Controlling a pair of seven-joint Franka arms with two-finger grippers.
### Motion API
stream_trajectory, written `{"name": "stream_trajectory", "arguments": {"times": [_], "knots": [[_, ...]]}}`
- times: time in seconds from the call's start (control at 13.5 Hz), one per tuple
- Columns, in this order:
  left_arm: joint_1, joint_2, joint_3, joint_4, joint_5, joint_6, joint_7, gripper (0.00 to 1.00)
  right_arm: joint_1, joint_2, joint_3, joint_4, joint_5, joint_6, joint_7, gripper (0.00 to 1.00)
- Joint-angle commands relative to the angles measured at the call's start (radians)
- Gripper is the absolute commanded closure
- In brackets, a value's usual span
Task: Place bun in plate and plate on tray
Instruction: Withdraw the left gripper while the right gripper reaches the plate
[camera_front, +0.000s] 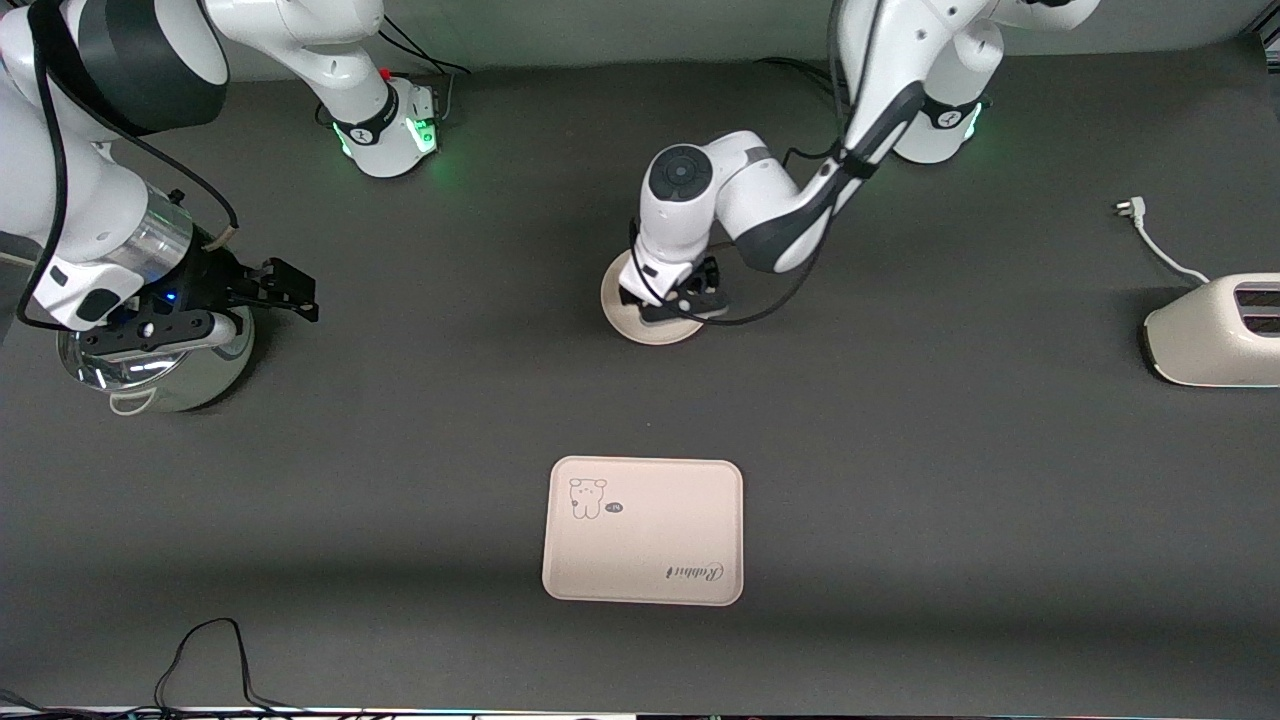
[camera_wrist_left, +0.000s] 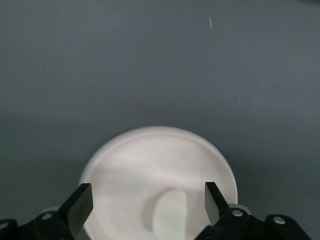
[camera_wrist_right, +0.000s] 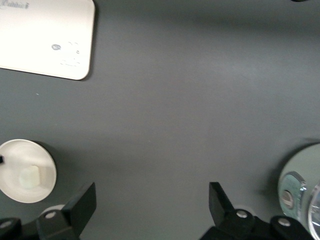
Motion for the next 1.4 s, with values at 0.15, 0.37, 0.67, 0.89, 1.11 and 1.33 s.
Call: {"name": "stream_trajectory", "arguments": {"times": [0.15,0.37,0.67,0.89,1.11,1.33], "knots": [[0.167,-0.101,0.004,0.160,-0.006,-0.274,0.221,0.00,0.163,0.088,0.003,-0.011,0.038,0.143,0.160,0.00],[0.293,-0.173,0.055,0.184,-0.093,-0.341,0.422,0.00,0.305,0.157,0.002,-0.023,0.036,0.219,0.235,0.00],[0.296,-0.265,0.253,0.164,-0.193,-0.436,0.609,0.00,0.475,0.258,0.002,-0.142,-0.019,0.463,0.416,0.00],[0.299,-0.323,0.374,0.154,-0.195,-0.517,0.785,0.00,0.605,0.390,-0.006,-0.147,-0.097,0.574,0.606,0.00],[0.306,-0.380,0.451,0.145,-0.193,-0.561,0.891,0.00,0.629,0.483,-0.004,-0.147,-0.243,0.631,0.717,0.00],[0.368,-0.414,0.483,0.150,-0.195,-0.591,0.994,0.00,0.626,0.530,-0.004,-0.167,-0.244,0.686,0.746,0.00]]}}
